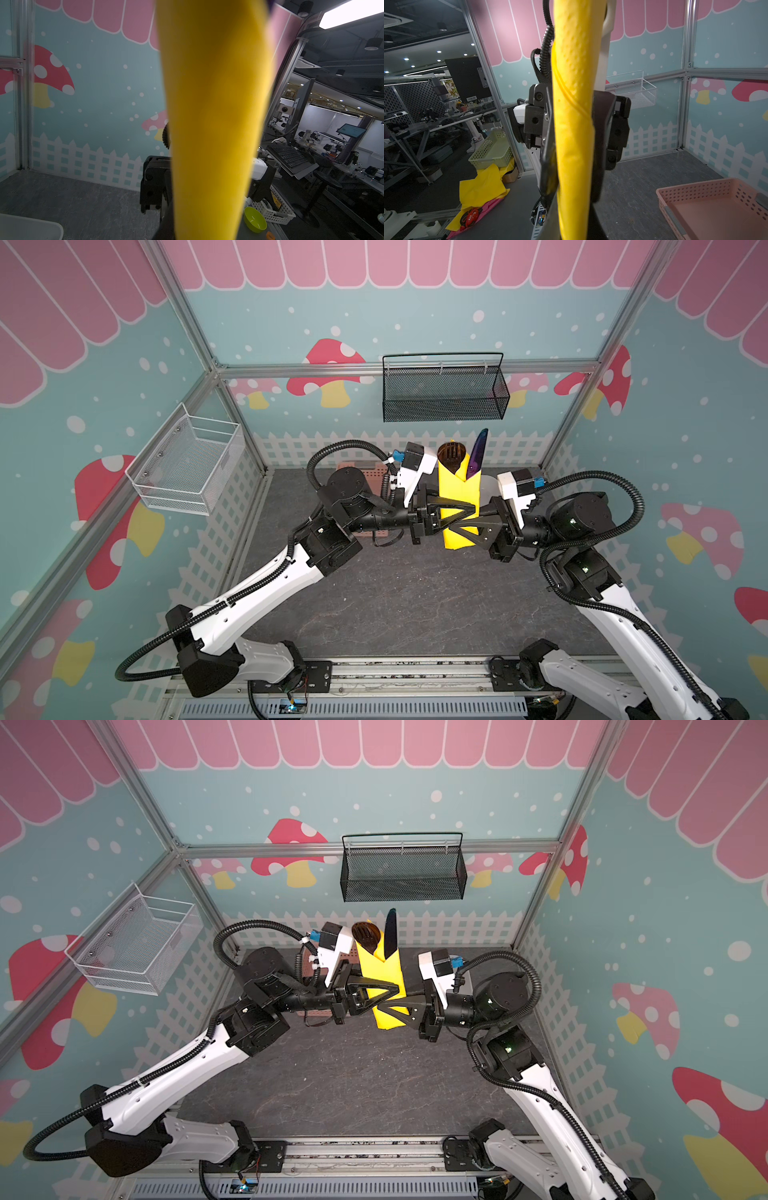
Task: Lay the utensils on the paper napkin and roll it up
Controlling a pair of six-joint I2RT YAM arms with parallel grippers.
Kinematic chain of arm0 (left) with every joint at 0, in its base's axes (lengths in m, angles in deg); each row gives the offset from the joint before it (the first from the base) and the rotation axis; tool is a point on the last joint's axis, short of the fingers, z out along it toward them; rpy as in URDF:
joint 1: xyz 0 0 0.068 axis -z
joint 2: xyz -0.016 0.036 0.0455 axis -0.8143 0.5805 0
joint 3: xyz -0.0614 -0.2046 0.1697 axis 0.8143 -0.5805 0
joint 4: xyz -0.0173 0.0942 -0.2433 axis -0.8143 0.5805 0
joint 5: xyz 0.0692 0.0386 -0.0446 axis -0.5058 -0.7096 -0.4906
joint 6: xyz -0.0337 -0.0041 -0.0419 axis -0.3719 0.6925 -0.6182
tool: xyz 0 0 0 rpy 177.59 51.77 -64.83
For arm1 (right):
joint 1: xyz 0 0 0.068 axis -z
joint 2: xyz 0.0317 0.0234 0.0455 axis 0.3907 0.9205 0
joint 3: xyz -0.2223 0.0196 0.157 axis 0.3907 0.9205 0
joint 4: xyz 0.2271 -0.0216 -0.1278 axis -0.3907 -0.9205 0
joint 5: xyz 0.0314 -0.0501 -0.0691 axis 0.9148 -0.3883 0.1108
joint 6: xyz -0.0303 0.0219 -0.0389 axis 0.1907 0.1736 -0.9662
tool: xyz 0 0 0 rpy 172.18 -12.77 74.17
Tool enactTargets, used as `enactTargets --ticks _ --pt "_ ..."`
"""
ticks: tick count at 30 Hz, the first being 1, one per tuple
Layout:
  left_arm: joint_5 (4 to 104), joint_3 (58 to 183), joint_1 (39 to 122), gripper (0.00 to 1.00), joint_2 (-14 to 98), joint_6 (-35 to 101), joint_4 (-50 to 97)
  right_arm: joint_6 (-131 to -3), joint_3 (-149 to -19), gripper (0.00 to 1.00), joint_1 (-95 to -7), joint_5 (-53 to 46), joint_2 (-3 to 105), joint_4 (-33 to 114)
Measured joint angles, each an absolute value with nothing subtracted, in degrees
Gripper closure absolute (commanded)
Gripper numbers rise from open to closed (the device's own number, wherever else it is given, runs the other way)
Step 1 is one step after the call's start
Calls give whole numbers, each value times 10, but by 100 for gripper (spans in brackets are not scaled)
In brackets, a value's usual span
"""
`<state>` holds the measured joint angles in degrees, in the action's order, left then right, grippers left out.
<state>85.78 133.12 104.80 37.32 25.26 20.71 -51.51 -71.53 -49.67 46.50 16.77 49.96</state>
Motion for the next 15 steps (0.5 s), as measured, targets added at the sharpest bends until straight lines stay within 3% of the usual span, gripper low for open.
enactTargets --ticks 6,15 --pt "858 1328 1048 91 373 261 202 -505 -713 100 -497 463 165 499" --pt "856 1317 1048 94 373 261 198 -496 -687 75 -497 449 147 509"
